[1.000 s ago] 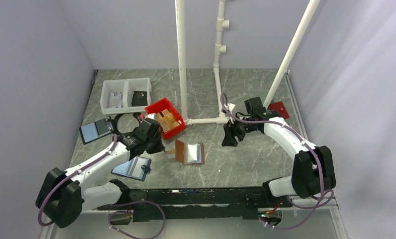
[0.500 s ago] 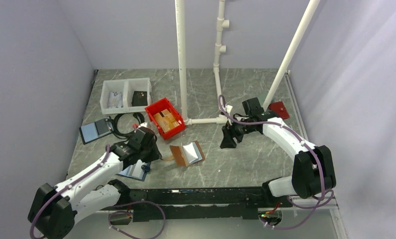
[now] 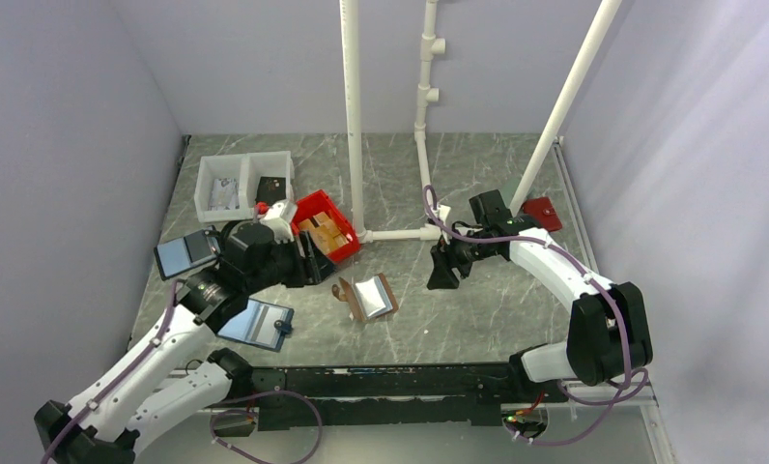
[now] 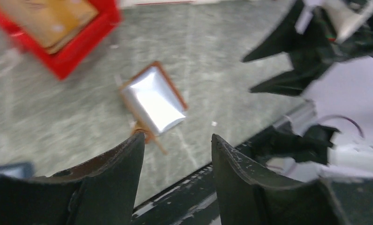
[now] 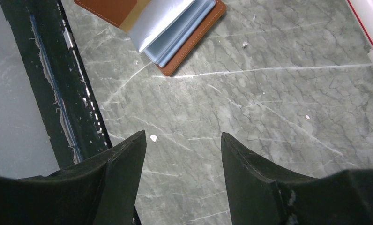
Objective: Take the credit cards out of the card holder
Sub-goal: Open the card holder at the center of the board.
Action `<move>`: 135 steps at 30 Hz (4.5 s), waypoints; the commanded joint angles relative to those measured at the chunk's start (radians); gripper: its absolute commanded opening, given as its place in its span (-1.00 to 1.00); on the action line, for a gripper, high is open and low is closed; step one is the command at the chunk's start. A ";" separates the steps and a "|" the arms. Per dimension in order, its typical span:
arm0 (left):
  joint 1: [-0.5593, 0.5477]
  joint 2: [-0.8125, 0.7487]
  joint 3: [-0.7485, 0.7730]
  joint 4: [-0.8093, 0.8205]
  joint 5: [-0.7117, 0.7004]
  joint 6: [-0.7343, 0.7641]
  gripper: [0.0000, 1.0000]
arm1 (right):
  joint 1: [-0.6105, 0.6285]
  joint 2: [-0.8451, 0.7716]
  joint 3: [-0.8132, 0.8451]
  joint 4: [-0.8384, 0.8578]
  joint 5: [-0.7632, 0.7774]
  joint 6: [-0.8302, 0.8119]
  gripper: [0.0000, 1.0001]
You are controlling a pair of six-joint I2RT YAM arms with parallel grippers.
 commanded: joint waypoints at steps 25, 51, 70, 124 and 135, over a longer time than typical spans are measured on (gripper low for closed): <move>-0.172 0.632 0.045 0.091 -0.052 -0.076 -0.14 | 0.006 0.004 0.010 0.008 -0.001 -0.010 0.23; -0.174 0.443 -0.313 0.469 0.003 -0.155 -0.24 | 0.327 0.242 0.132 0.228 0.105 0.196 -0.86; -0.172 0.212 -0.531 0.812 0.041 -0.321 0.37 | 0.490 0.438 0.227 0.224 -0.030 0.287 -0.94; -0.061 0.630 -0.298 0.834 0.134 -0.087 -1.00 | 0.268 0.406 0.257 0.102 0.004 0.125 -0.83; -0.060 0.695 -0.286 0.856 0.117 -0.135 -1.00 | 0.251 0.405 0.223 0.200 0.184 0.231 -0.75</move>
